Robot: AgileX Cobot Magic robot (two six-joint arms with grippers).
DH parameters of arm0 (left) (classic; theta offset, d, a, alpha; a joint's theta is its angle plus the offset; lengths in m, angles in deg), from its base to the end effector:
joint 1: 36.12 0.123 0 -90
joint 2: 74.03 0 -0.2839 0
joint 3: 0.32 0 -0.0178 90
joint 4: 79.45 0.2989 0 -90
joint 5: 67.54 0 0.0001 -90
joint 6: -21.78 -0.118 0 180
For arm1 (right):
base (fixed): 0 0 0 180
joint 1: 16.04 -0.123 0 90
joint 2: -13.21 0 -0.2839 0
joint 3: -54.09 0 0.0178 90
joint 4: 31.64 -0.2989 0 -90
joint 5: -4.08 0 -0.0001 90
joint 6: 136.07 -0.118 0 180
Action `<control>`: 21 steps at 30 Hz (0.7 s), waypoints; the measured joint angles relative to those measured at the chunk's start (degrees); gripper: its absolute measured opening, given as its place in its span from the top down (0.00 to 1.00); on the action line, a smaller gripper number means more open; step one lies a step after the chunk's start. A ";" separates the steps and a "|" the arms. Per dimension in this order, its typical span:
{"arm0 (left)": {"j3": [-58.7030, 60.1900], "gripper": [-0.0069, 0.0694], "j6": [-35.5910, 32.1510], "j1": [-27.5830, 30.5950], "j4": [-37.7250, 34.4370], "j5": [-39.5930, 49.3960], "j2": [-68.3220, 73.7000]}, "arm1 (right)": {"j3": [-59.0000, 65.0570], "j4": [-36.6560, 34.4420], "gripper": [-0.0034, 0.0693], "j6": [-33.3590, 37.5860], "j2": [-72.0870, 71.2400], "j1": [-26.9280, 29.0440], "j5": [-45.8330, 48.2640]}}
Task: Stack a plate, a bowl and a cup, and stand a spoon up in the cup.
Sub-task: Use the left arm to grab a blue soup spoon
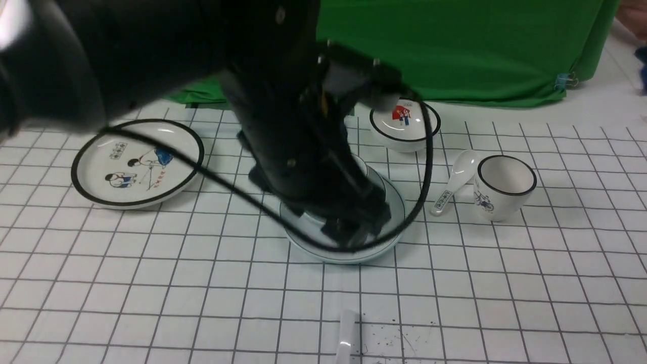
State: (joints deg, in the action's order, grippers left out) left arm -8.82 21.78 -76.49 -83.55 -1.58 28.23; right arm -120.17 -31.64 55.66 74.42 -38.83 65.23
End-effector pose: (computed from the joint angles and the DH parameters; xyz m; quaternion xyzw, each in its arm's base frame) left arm 0.3002 -0.2653 0.2881 0.3314 0.9263 -0.0933 0.1532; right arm 0.2066 0.0868 0.4323 -0.2668 0.8587 0.0422 0.4356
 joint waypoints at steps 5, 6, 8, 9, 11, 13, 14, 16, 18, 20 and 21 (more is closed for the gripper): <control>12.32 0.24 4.63 -0.83 -2.76 -10.27 -0.71 | 2.27 0.00 0.48 0.00 -1.09 0.00 -0.37; 14.77 0.24 5.44 -0.83 -3.89 -13.44 0.25 | 3.26 0.00 0.48 0.00 -1.09 0.00 -0.63; 16.71 0.24 6.13 -0.83 -5.20 -17.19 2.73 | 4.70 0.00 0.48 0.00 -1.04 0.00 -1.31; 16.78 0.24 6.27 -0.83 -5.20 -17.44 3.00 | 4.70 0.00 0.48 0.00 -1.04 0.00 -1.36; 16.96 0.24 6.98 -0.83 -5.92 -19.92 6.17 | 5.73 0.00 0.48 0.00 -1.04 0.00 -2.33; 16.96 0.24 7.33 -0.83 -6.04 -21.56 8.33 | 5.88 0.00 0.48 -0.05 -1.04 0.00 -2.67; 16.96 0.24 7.48 -0.83 -6.04 -22.35 9.44 | 5.88 0.00 0.48 -0.04 -1.04 0.00 -2.85; 16.96 0.24 7.60 -0.83 -6.04 -23.44 11.59 | 6.03 0.00 0.48 -0.04 -1.04 0.00 -3.11; 16.96 0.24 7.60 -0.83 -6.04 -23.75 13.17 | 6.12 0.00 0.48 -0.04 -1.04 0.00 -3.24; 16.81 0.24 7.84 -0.86 -5.97 -24.64 14.46 | 6.17 0.00 0.48 -0.04 -1.04 0.00 -3.30; 16.68 0.24 7.97 -0.86 -5.97 -24.97 14.65 | 6.13 0.00 0.48 -0.04 -1.04 0.00 -3.30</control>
State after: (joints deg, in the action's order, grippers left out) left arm 7.86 29.74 -77.34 -89.52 -26.55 42.88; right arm -114.04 -31.64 55.61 73.39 -38.83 61.93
